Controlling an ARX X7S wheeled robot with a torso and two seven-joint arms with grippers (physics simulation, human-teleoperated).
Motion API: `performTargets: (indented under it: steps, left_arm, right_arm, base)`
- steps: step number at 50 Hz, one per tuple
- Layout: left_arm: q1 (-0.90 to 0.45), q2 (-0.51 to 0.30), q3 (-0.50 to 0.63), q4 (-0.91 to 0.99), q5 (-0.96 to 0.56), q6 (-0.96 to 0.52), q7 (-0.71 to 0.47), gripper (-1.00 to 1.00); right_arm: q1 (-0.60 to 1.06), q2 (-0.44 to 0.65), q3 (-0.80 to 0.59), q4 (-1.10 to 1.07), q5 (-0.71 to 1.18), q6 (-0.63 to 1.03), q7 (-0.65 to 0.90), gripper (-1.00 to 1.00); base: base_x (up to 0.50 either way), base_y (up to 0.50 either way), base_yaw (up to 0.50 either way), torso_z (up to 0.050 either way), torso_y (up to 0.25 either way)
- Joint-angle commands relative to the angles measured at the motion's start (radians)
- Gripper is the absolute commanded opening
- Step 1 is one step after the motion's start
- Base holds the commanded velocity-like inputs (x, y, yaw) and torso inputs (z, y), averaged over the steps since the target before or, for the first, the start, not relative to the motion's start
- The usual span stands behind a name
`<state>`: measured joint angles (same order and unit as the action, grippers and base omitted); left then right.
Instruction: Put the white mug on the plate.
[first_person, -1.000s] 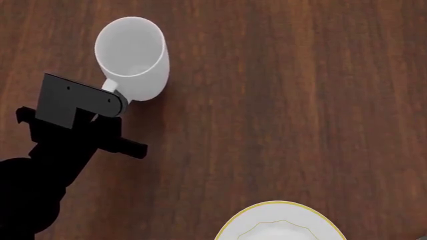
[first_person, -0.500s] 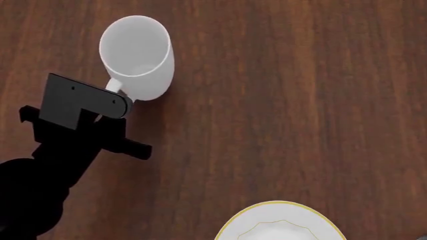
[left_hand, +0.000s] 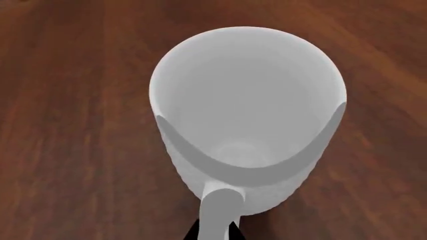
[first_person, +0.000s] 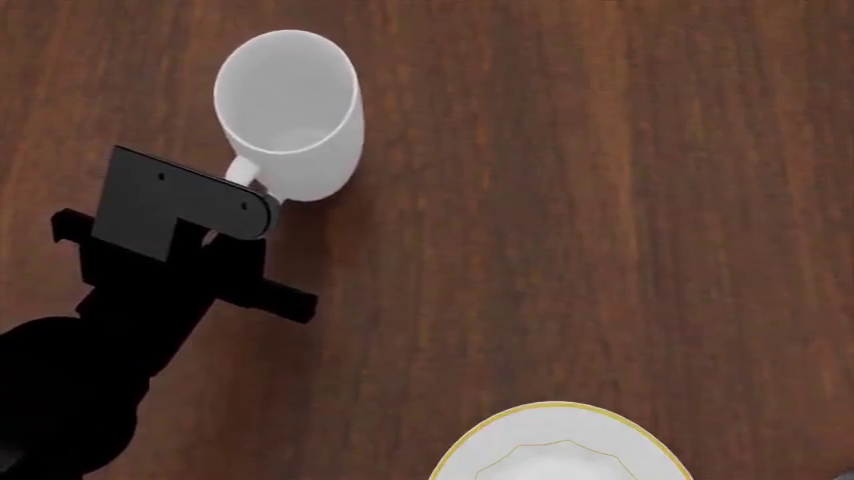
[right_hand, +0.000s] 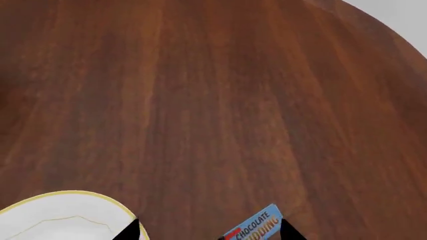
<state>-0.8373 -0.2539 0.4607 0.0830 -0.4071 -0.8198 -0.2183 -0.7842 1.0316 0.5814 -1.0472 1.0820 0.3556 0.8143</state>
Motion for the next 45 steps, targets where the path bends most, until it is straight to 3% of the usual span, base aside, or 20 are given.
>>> performTargets:
  steps: [1, 21, 45]
  left_arm:
    - [-0.003, 0.003, 0.009, 0.030, -0.007, -0.014, -0.012, -1.00]
    - [0.018, -0.006, 0.046, 0.277, -0.069, -0.145, -0.045, -1.00]
    - [0.030, 0.016, 0.118, 0.447, -0.121, -0.232, -0.068, -1.00]
  right_arm:
    - [-0.001, -0.020, 0.008, 0.000, 0.006, 0.022, -0.029, 1.00]
    - [-0.001, -0.155, 0.025, 0.000, -0.069, 0.087, -0.179, 1.00]
    - [-0.001, -0.377, 0.094, 0.000, -0.190, 0.166, -0.429, 1.00]
  base:
    - [0.00, 0.00, 0.00, 0.000, 0.000]
    - [0.00, 0.00, 0.00, 0.000, 0.001]
    - [0.00, 0.00, 0.00, 0.000, 0.000]
